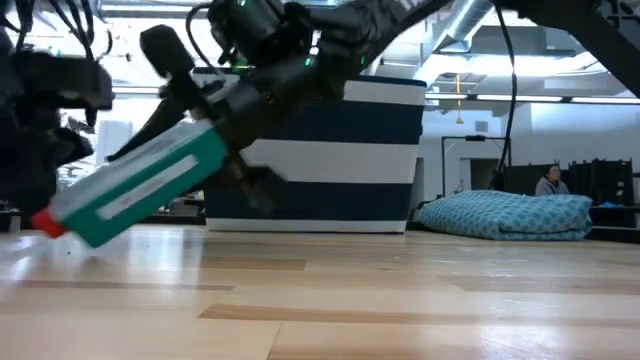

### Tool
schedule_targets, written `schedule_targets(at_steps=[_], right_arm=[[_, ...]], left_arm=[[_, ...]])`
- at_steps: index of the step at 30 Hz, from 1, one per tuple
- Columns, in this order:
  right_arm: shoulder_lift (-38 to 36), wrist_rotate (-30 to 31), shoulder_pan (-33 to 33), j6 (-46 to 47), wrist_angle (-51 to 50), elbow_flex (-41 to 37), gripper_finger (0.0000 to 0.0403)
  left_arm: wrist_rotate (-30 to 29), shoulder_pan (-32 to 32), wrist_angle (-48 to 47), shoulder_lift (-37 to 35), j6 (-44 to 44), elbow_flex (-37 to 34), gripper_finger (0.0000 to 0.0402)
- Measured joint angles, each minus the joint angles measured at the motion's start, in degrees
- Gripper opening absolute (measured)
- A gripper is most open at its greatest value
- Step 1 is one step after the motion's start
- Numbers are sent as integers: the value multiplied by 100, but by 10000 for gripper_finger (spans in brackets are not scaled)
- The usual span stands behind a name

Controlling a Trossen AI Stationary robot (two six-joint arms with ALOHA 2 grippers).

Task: Pack medical supplies into shirt
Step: Put the first aid kit into the blue patterned shirt

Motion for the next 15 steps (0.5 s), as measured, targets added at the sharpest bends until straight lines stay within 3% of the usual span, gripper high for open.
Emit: schedule_targets(at_steps=[8, 15], right_arm=[[-902, 507, 42, -667, -1899, -11, 179], [-1823, 926, 81, -1045, -3112, -9, 179]], left_arm=[[-738, -246, -10, -186, 259, 430, 0], [-1351, -235, -16, -939, 823, 760, 0]])
